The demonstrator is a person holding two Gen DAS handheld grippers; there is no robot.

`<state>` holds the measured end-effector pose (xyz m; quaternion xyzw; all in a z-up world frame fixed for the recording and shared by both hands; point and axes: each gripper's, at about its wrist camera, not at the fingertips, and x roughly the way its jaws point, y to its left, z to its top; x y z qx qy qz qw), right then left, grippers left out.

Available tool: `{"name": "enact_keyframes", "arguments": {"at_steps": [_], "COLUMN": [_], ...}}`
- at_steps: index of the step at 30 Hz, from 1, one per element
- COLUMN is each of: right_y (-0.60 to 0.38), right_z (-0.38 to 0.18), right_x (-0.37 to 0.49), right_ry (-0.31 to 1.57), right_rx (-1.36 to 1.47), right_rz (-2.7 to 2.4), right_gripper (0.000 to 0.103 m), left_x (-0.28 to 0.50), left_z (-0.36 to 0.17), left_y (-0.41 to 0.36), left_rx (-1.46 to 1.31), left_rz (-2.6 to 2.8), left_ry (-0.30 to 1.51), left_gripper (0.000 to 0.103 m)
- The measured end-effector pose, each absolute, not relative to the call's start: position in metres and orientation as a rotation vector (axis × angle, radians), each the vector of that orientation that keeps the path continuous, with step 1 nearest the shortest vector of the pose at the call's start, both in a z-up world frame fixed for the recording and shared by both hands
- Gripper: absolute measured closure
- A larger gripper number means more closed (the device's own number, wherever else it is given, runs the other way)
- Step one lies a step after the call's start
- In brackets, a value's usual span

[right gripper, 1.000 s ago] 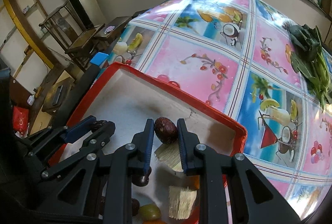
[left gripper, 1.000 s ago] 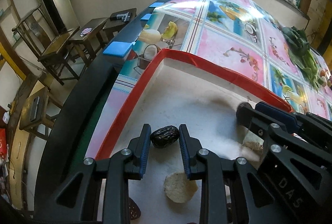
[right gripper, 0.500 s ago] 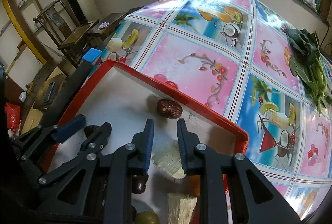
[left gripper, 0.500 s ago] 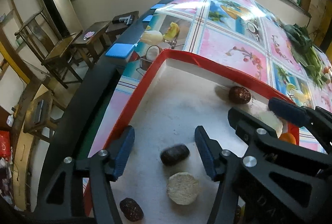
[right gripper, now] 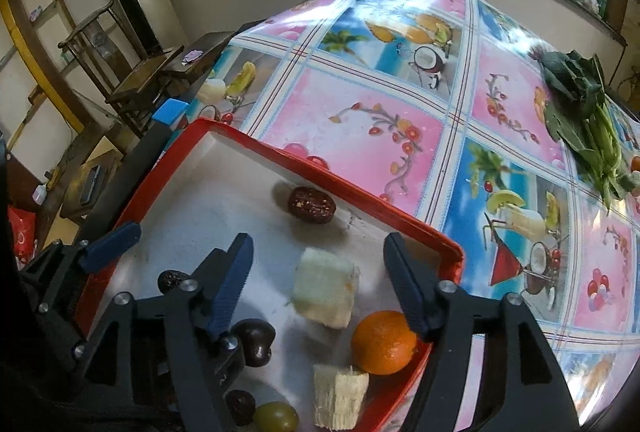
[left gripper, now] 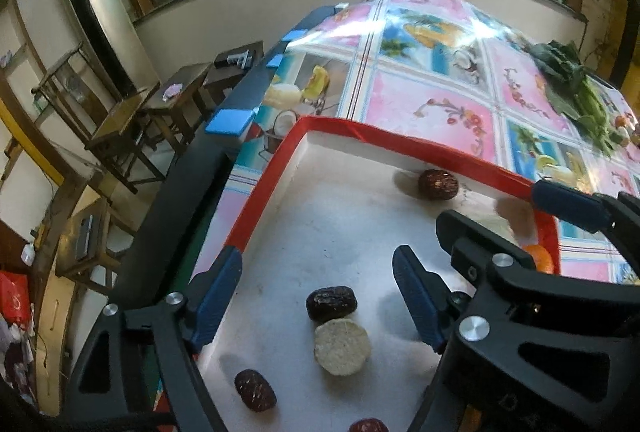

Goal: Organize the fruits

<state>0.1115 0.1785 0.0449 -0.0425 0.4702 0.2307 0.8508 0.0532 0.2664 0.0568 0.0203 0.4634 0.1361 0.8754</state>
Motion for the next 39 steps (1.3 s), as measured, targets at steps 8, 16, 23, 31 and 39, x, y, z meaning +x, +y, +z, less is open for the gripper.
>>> {"name": "enact_keyframes", "arguments": {"at_steps": [8, 16, 23, 31, 39], "right_y": [0.162, 0.116, 0.072, 0.018, -0.003], "right_z": [0.068, 0.106, 0.119, 0.121, 0.101], "right_x": [0.093, 0.048, 0.008, -0.022, -0.045], "right_ry": [0.937, 0.825, 0.767, 0.738, 0.773], "right_rx": [-0.078, 0.002, 0.030, 0.108, 0.098], "right_rz": [0.498, 0.524, 0.518, 0.488, 0.477], "right_gripper": [0.022, 0.017, 0.016, 0.013, 0.013], "left_x": [0.024, -0.017, -0.040, -0.065, -0.103], "left_z": [0.080, 0.110, 0.120, 0.118, 0.127], "left_y": [0.255, 0.229, 0.201, 0.179, 0.173], "left_rx": [0.000, -0.004, -0.048, -0.049, -0.033], "left_rz": [0.262, 0.228, 0.116, 0.114, 0.205], "left_ry": [0.934, 0.839, 0.809, 0.838, 0.834], "left_gripper": [0.022, 0.022, 0.022, 0.022, 0.022]}}
